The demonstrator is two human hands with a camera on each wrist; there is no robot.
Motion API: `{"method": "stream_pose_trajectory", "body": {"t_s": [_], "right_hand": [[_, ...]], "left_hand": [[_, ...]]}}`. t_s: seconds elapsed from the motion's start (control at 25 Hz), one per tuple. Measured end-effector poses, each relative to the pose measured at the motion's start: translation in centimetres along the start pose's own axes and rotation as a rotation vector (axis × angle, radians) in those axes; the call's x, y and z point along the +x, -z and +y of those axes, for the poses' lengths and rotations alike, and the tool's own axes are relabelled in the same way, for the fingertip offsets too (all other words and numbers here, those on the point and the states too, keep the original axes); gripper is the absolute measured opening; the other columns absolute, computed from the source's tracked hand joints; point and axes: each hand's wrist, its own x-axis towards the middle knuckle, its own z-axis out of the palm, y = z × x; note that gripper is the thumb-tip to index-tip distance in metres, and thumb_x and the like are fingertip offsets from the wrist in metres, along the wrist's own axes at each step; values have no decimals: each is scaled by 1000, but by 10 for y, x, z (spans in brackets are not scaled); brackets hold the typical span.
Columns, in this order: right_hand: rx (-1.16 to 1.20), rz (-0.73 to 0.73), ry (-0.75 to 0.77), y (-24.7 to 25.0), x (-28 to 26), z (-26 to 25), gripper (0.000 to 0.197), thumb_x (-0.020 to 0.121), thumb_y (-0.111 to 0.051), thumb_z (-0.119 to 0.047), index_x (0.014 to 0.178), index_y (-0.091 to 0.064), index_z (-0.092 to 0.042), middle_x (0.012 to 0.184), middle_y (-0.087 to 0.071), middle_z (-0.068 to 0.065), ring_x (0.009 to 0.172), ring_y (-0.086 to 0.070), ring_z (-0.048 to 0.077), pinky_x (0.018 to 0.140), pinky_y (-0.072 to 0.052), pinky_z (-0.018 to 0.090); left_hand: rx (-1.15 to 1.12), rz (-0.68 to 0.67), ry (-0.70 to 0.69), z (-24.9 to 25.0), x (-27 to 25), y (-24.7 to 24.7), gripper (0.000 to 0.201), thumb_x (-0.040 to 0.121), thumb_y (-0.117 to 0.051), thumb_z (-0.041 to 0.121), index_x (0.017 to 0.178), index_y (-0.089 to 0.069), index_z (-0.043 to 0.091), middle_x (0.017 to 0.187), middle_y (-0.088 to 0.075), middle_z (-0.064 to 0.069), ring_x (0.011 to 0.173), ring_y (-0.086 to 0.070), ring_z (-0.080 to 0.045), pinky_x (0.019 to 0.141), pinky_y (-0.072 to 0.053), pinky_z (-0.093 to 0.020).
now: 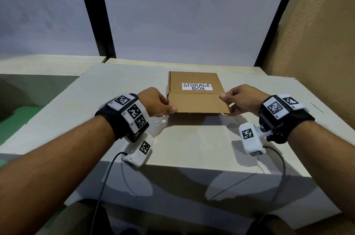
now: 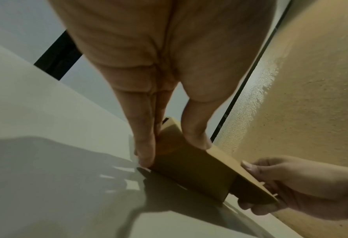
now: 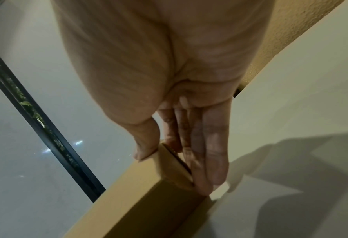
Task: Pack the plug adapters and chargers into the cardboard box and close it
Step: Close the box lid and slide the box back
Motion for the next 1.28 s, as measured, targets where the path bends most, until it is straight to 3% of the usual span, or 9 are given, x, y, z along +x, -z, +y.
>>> {"method": "stream_pose_trajectory", "body": {"t_s": [0.2, 0.32, 0.52, 0.64, 0.72, 0.8, 0.92, 1.04, 1.28], "right_hand": [[-77, 28, 42, -1, 0, 0, 25, 92, -61, -32, 83, -64, -8, 87, -70, 10, 66, -66, 20, 73, -60, 36], [-113, 31, 42, -2, 1, 0, 26, 93, -60, -32, 83, -63, -9, 91, -71, 14, 66, -68, 20, 68, -61, 33], [-51, -7, -10, -1, 2, -2, 30, 95, -57, -29, 92, -63, 0, 104, -70, 25, 77, -70, 33, 82, -59, 46], [-95, -2, -2, -1, 2, -1, 29, 94, -58, -31, 90, -64, -2, 103, -71, 26, 75, -71, 31, 81, -60, 43], [-154, 3, 17, -1, 1, -2, 26, 93, -60, -30, 87, -64, -5, 103, -71, 23, 69, -69, 24, 74, -60, 38], [-240, -2, 53, 2, 3, -3, 28, 89, -66, -30, 104, -62, -7, 108, -71, 17, 77, -69, 21, 70, -59, 35], [-459, -21, 175, 13, 8, -10, 73, 76, -80, -29, 140, -45, -20, 132, -60, 0, 99, -66, 17, 89, -53, 35], [-687, -8, 247, 14, 10, -18, 83, 65, -87, -33, 138, -50, -20, 137, -57, -1, 115, -60, 16, 102, -45, 35], [-737, 69, 304, 10, 16, -16, 86, 55, -91, -40, 131, -57, -17, 131, -60, 0, 122, -54, 18, 103, -43, 33]], "left_hand": [[-47, -85, -17, 1, 1, 4, 26, 75, -76, 38, 86, -73, 15, 79, -76, 1, 80, -72, -10, 75, -56, -24], [-72, -106, -10, 1, 1, 5, 26, 78, -74, 35, 91, -72, 13, 80, -76, 2, 80, -72, -8, 79, -56, -25], [-35, -96, 0, 0, 4, 6, 21, 77, -74, 39, 85, -67, 21, 83, -76, 2, 87, -71, -11, 88, -54, -32], [65, -58, -3, 1, 7, 5, 33, 74, -76, 41, 95, -71, 17, 83, -75, 3, 85, -71, -12, 87, -55, -33], [162, 35, 22, 3, 8, 4, 58, 66, -81, 45, 113, -63, 16, 97, -73, 2, 92, -68, -15, 88, -53, -34], [282, 95, -58, 5, 12, 4, 91, 60, -85, 43, 136, -41, 21, 130, -57, -1, 114, -57, -20, 98, -45, -37], [454, 60, -207, 15, 18, 11, 105, 57, -88, 39, 144, -33, 23, 152, -31, 2, 133, -39, -21, 108, -35, -39], [494, 88, -223, 20, 23, 13, 99, 47, -91, 41, 133, -47, 21, 133, -51, 2, 117, -51, -20, 97, -44, -38], [683, 190, -297, 17, 24, 11, 92, 43, -83, 63, 120, -50, 27, 118, -50, 11, 96, -57, -19, 69, -44, -32]]}}
